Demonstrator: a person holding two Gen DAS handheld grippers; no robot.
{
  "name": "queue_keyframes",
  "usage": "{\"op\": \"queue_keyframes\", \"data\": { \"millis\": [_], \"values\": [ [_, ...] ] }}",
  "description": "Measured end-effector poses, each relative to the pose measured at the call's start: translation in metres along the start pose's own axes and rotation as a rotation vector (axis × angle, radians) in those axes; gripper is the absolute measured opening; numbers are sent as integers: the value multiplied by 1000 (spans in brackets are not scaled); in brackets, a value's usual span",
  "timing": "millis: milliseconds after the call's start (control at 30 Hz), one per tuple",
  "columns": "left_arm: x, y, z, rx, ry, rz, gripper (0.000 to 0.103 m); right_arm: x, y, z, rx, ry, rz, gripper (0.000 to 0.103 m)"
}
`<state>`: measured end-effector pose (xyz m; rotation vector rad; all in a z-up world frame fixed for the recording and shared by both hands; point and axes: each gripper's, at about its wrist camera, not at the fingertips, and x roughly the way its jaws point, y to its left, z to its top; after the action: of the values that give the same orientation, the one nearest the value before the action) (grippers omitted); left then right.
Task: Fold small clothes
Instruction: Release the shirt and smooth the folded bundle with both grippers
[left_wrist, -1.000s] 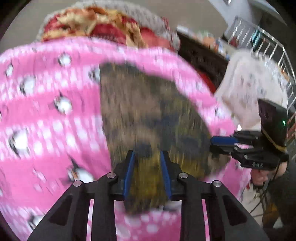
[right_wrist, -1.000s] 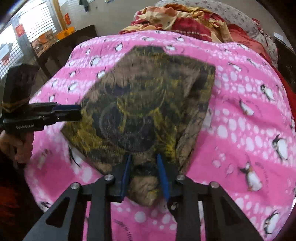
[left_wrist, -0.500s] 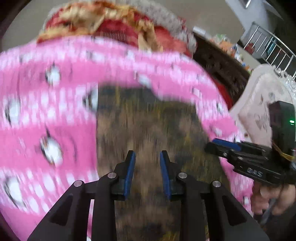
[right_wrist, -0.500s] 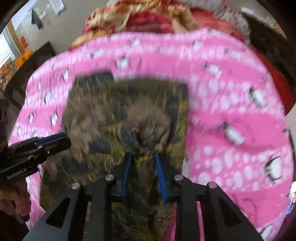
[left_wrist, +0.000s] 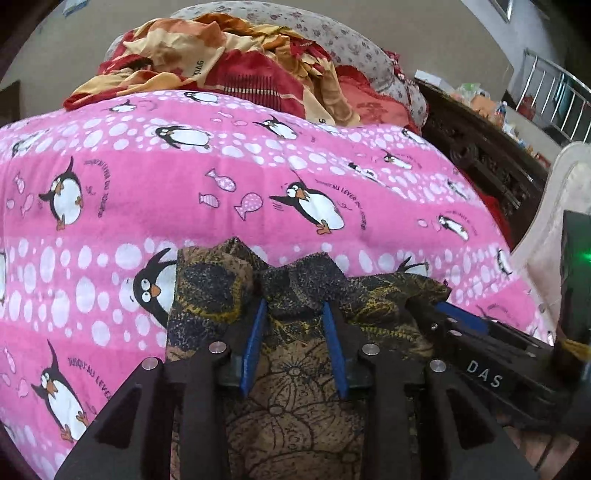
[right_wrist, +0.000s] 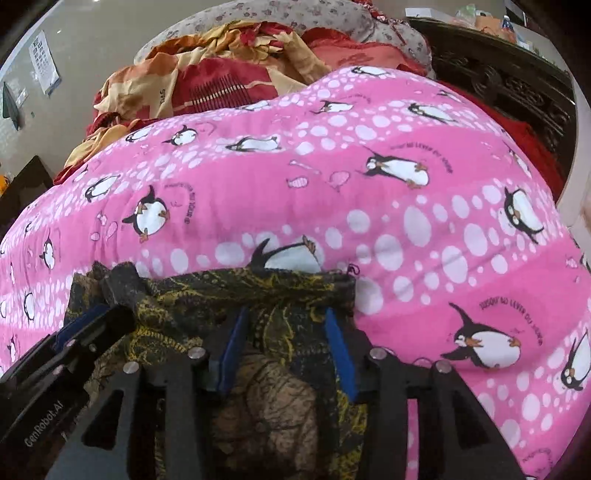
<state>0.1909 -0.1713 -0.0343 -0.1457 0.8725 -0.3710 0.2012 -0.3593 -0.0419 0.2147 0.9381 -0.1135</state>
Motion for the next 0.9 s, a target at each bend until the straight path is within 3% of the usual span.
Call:
{"op": "queue_keyframes", "data": {
  "millis": [133, 233, 300, 333, 400, 433, 467, 533, 567, 600, 633, 733, 833, 900],
  "values": [
    [-1, -1, 2, -6, 2, -8, 12, 2, -1, 3, 19, 0, 12, 47],
    [-9, 3, 11, -35, 33, -64, 17, 1, -9, 2, 37, -4, 35, 49],
    [-26, 11, 18, -62, 72, -101, 17, -4, -18, 1, 66, -3, 93, 52],
    [-41, 20, 19, -82, 86, -124, 17, -9, -27, 3, 98, 10, 165, 53],
    [-66, 36, 10, -105, 63, -156, 32, -28, -46, 3, 139, 5, 232, 54],
    [-77, 49, -2, -116, 48, -172, 52, -45, -58, 2, 150, -38, 268, 60],
    [-82, 59, -13, -132, 44, -176, 60, -67, -72, -2, 146, -96, 303, 75],
    [-78, 73, -34, -161, 84, -206, 60, -90, -90, -13, 143, -165, 355, 86],
    [-70, 79, -46, -194, 129, -244, 60, -95, -99, -23, 148, -176, 408, 87],
    [-66, 85, -57, -235, 135, -297, 60, -93, -104, -31, 155, -152, 462, 87],
    [-74, 85, -63, -232, 62, -318, 60, -86, -107, -42, 156, -92, 521, 87],
    [-70, 78, -67, -258, 125, -465, 61, -63, -105, -66, 119, 41, 603, 87],
    [-66, 66, -64, -183, 161, -477, 68, -48, -96, -72, 69, 76, 643, 88],
    [-64, 68, -64, -185, 163, -498, 68, -41, -91, -69, 64, 92, 729, 88]
  ]
}}
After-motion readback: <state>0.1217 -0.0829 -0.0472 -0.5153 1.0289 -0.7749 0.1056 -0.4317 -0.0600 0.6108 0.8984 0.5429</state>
